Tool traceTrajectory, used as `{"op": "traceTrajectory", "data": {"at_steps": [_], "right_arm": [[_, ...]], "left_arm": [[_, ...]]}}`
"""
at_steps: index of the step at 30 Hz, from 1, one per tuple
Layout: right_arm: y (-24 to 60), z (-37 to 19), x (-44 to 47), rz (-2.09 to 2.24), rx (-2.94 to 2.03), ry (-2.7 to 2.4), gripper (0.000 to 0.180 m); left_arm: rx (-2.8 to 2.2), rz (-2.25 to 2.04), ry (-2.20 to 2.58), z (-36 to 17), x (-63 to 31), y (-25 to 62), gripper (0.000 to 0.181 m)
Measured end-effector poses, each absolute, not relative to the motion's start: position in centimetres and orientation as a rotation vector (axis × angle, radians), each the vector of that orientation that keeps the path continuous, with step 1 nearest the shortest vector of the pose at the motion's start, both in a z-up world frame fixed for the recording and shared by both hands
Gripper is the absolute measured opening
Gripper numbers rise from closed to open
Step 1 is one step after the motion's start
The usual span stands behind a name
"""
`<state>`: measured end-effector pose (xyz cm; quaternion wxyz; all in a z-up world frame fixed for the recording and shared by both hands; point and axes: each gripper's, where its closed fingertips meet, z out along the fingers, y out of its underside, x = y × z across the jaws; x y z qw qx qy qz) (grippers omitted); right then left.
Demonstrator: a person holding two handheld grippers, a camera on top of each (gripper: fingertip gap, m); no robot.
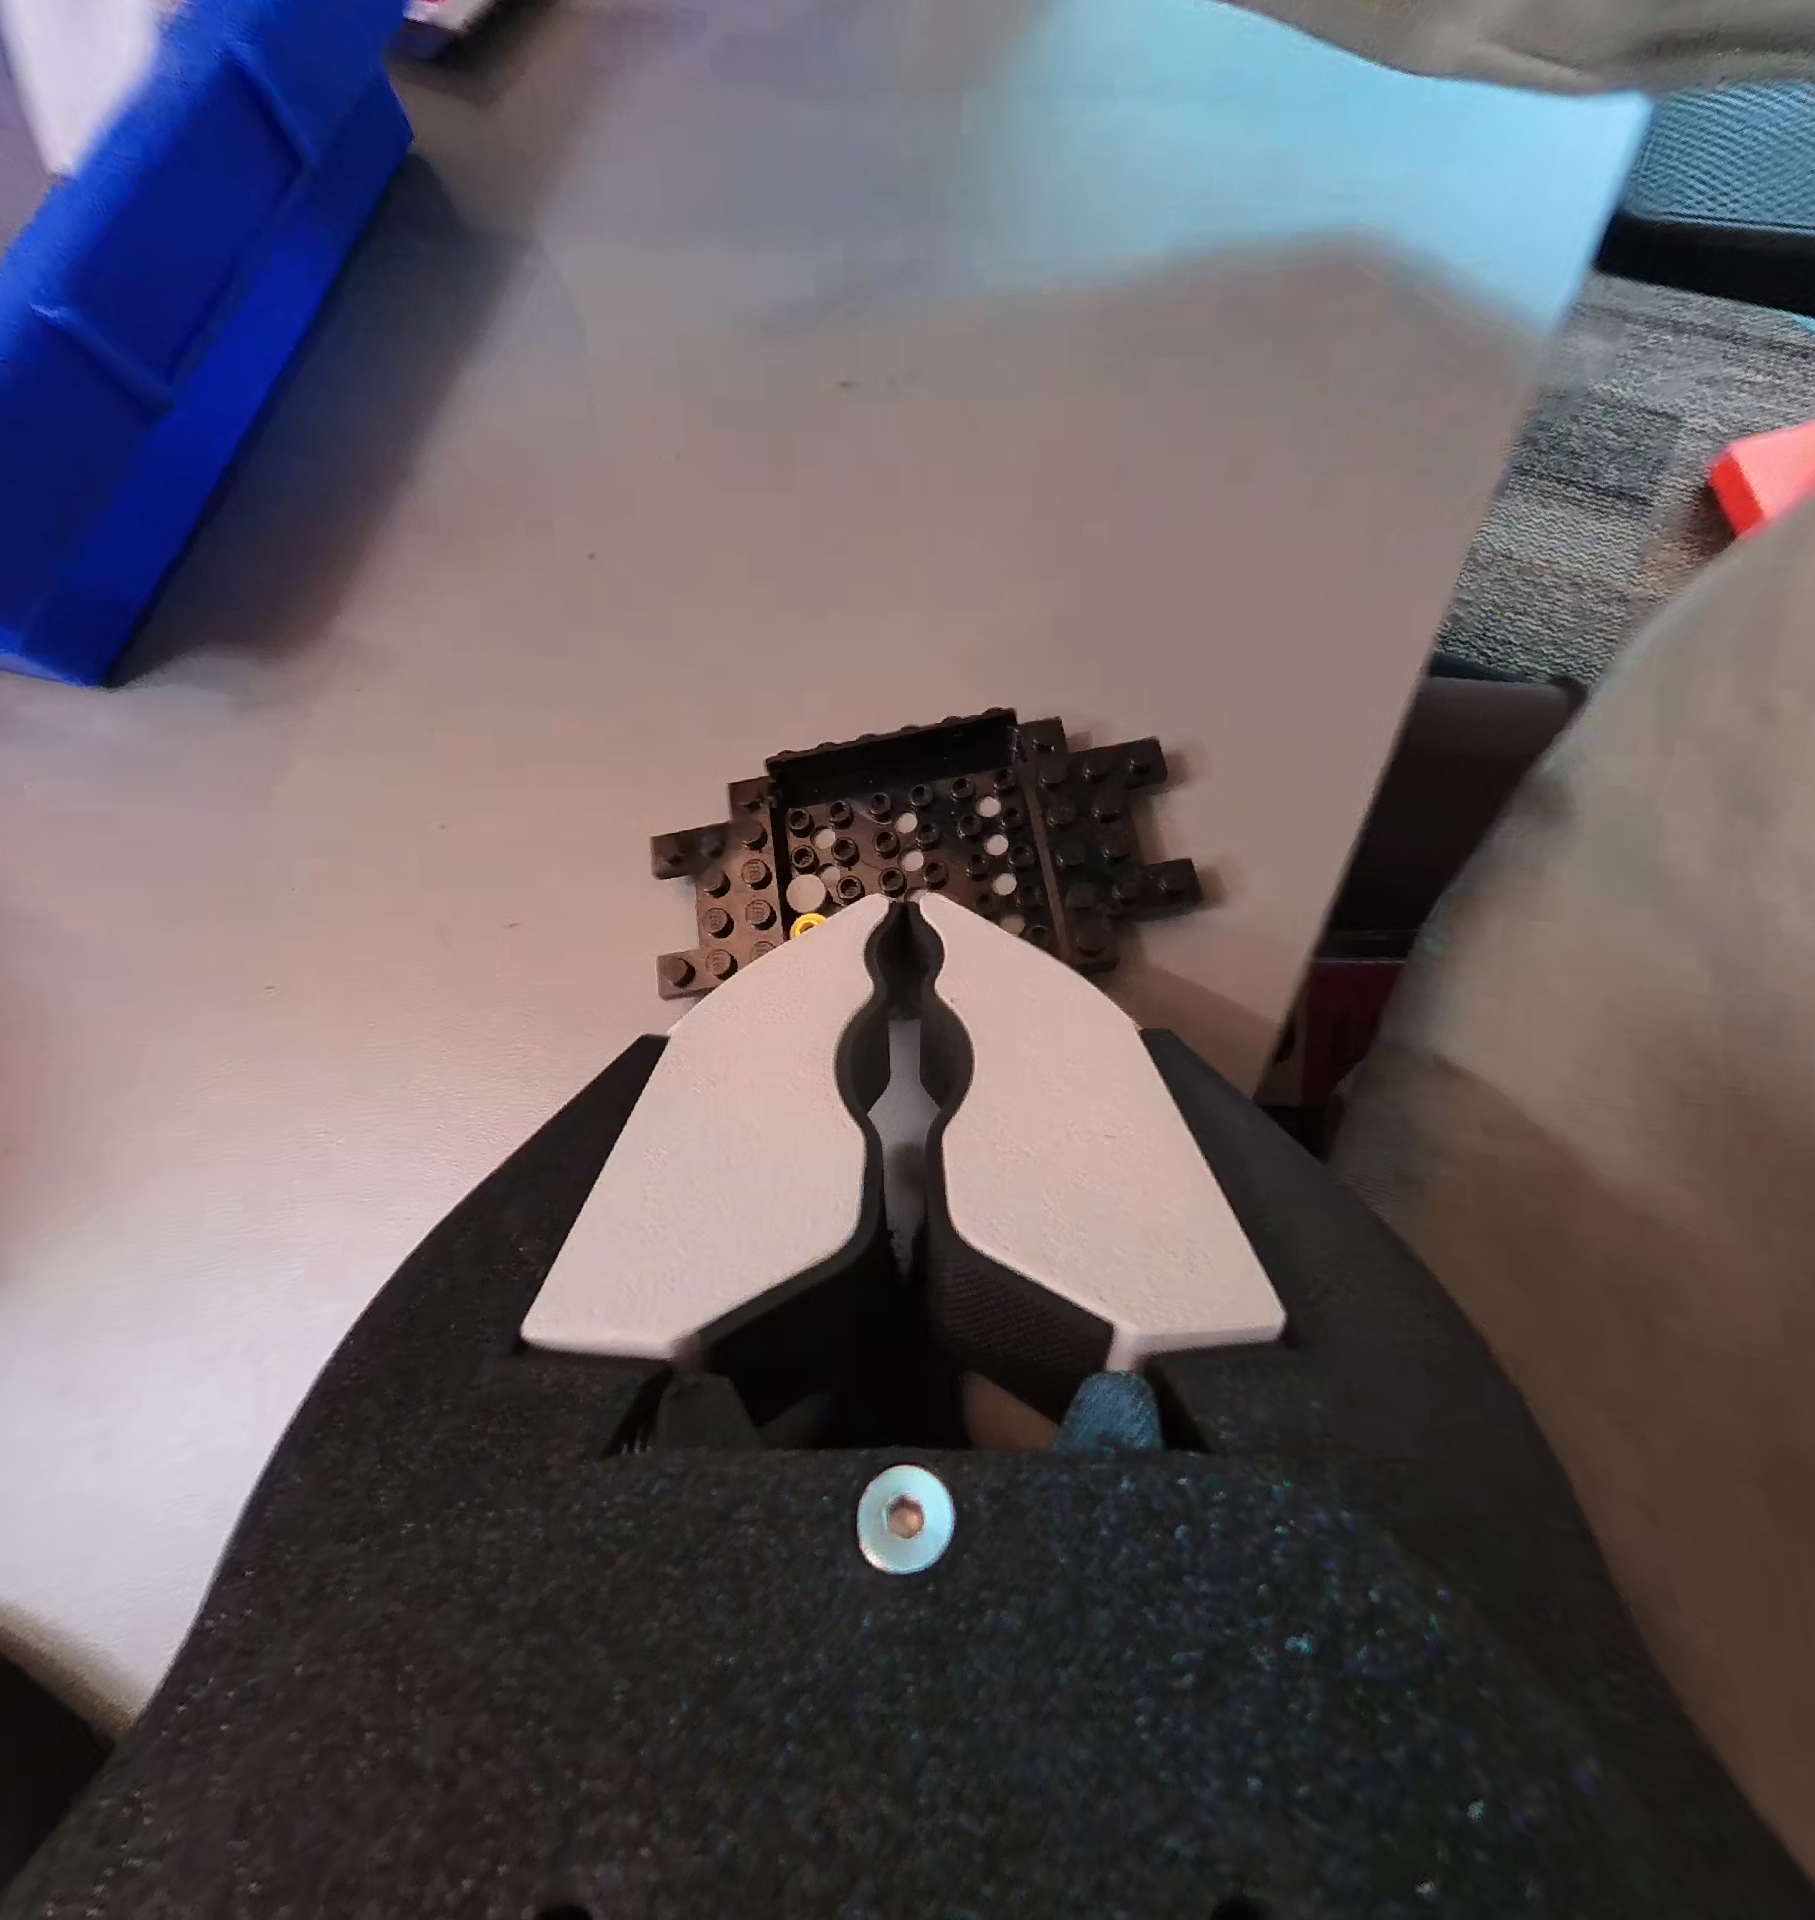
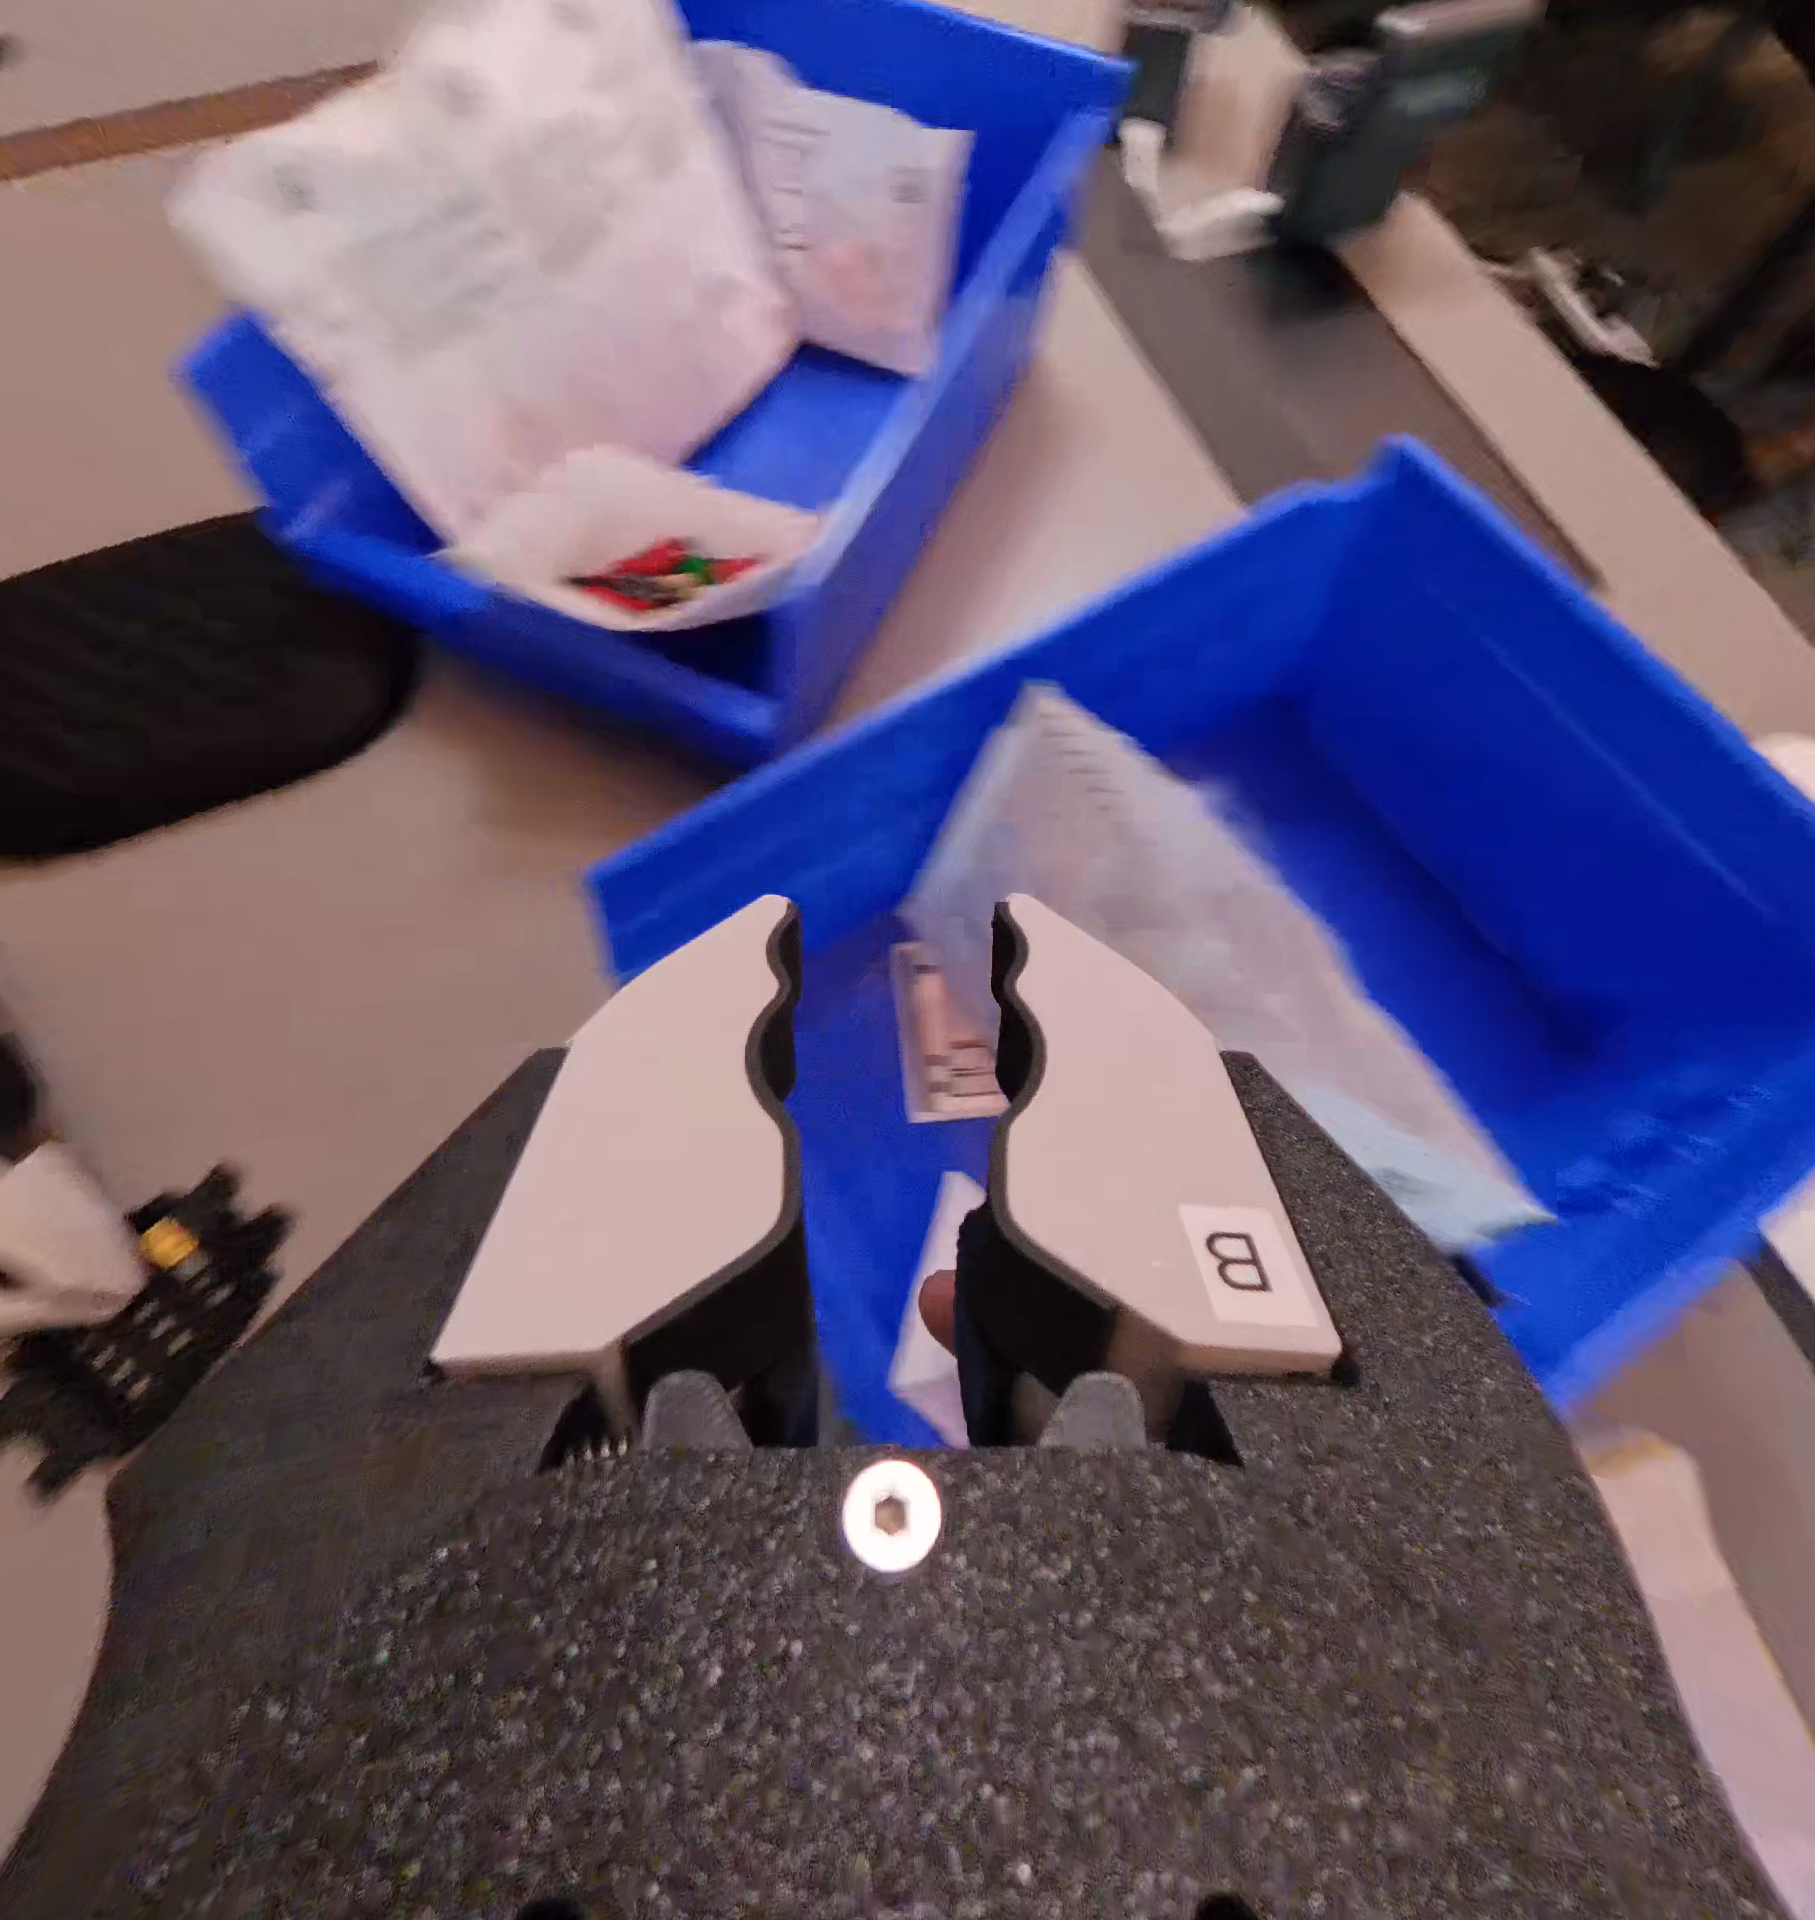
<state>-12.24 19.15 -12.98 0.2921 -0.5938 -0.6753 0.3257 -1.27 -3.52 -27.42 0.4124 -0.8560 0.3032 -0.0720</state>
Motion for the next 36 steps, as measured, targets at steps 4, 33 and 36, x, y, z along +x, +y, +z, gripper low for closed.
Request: {"op": "traceTrajectory", "data": {"at_steps": [4, 33, 36], "right_arm": [[9.2, -15.4, -9.3, 0.926, -1.388, -2.039, 0.035], [1.3, -26.5, -2.1, 1.011, -1.467, -2.225, 0.032], [0.6, -27.1, -2.4, 1.051, -1.449, -2.244, 0.031]], "left_arm": [[-2.029, -0.287, 0.639, -24.9, -1.4, -3.3, 0.000], [-2.261, -0.241, 0.483, -26.6, -1.9, -4.0, 0.008], [-2.263, -0.240, 0.453, -26.8, -2.4, -3.7, 0.009]]}}
